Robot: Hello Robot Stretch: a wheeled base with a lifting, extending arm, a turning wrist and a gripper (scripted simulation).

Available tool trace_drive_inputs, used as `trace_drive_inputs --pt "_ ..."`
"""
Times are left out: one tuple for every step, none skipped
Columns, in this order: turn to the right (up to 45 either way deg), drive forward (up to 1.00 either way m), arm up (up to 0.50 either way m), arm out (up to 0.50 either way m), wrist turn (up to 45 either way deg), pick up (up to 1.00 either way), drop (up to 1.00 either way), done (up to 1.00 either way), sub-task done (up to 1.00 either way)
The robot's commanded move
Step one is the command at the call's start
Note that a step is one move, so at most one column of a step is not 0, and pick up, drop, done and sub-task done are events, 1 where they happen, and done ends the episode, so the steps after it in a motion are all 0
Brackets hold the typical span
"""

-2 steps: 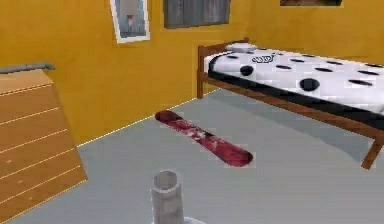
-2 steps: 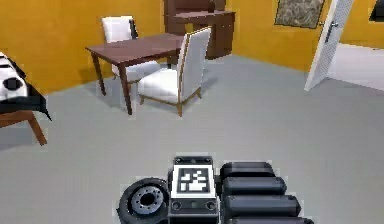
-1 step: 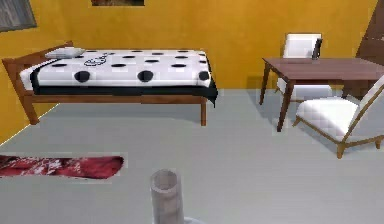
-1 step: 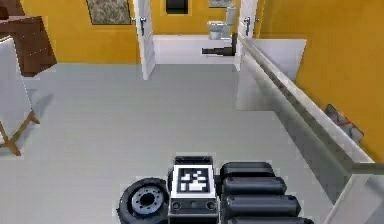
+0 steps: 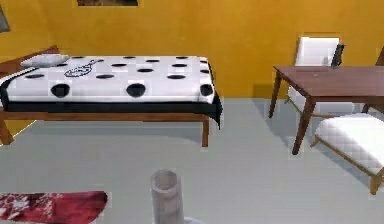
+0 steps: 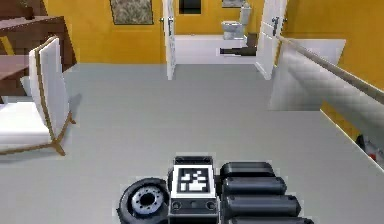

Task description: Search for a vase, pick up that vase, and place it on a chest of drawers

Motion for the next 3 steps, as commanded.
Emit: trace_drive_inputs --pt "-45.0 0.0 0.0 0.0 0.0 0.0 0.0 0.0 0.0" --pt "-42.0 0.0 0.0 0.0 0.0 0.0 0.0 0.0 0.0" --pt "0.0 1.0 0.0 0.0 0.0 0.0 0.0 0.0 0.0"
